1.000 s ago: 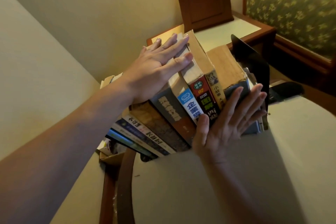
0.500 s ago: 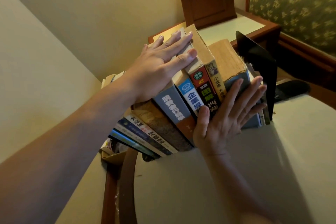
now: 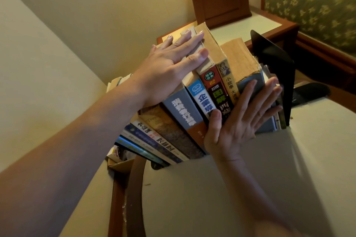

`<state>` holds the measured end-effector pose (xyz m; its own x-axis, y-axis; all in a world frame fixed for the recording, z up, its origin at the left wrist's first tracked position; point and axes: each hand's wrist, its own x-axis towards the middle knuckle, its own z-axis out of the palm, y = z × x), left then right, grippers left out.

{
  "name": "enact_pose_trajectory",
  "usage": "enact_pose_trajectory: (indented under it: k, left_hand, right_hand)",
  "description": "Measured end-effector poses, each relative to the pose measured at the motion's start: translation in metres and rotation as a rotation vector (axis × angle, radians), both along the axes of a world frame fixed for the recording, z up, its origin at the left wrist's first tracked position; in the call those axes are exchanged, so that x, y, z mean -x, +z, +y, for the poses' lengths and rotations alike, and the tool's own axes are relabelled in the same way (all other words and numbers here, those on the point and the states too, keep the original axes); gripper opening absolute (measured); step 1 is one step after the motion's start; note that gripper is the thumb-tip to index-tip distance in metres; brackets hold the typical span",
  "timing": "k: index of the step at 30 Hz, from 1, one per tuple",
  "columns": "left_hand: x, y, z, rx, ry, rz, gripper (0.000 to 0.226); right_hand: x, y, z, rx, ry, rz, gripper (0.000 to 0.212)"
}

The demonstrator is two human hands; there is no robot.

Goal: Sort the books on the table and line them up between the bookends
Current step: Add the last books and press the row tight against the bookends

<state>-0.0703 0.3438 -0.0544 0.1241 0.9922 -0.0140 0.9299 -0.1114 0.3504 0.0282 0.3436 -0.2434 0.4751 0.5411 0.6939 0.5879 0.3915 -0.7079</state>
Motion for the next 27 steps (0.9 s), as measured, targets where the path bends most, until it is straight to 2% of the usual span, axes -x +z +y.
enact_pose_trajectory:
  k: [13, 18, 23, 27]
  left_hand:
    - [0.003, -0.002, 0.002, -0.008, -0.003, -0.017, 0.065]
    - [0.004, 0.003, 0.003, 0.020, -0.002, 0.048, 0.069]
    - [-0.017, 0.015, 0.015, 0.041, 0.067, -0.015, 0.067]
    - [-0.033, 0.016, 0.030, 0.078, 0.016, 0.170, 0.082]
  right_hand:
    - [-0.001, -0.001, -0.001, 0.000, 0.042, 0.004, 0.072]
    - [-0.019, -0.009, -0.020, 0.049, 0.159, -0.039, 0.074]
    - [-0.058, -0.017, -0.035, 0.079, 0.286, 0.004, 0.077]
    - [-0.081, -0.024, -0.038, 0.099, 0.280, -0.091, 0.079]
